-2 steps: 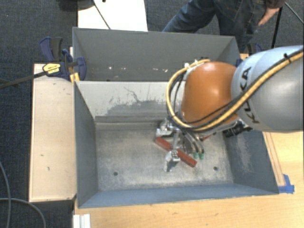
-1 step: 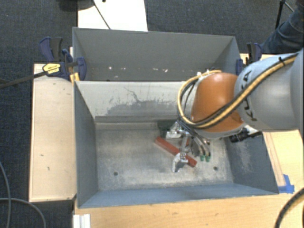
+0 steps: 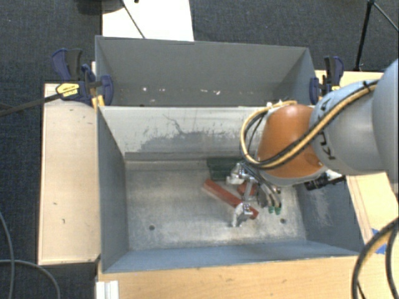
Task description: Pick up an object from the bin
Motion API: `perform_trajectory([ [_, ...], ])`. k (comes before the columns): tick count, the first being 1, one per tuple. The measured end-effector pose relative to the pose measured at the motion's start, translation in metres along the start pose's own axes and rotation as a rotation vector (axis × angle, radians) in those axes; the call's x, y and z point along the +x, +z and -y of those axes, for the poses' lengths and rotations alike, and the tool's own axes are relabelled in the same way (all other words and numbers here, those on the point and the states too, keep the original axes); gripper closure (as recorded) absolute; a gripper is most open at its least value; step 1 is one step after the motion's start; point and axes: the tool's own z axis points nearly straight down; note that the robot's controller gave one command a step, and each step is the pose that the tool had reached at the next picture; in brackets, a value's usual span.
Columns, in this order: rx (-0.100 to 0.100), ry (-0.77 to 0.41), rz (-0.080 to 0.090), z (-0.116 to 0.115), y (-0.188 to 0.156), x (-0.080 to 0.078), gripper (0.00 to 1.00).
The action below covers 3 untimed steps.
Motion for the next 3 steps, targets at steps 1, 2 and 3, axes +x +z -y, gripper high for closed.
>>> perform_trajectory([
  [1, 0.002, 0.186, -0.015, 0.026, -0.040, 0.013, 0.00],
  [2, 0.001, 0.072, -0.011, 0.012, -0.024, 0.004, 0.00],
  [3, -0.004, 0.322, -0.017, 0.020, -0.002, 0.008, 1.00],
])
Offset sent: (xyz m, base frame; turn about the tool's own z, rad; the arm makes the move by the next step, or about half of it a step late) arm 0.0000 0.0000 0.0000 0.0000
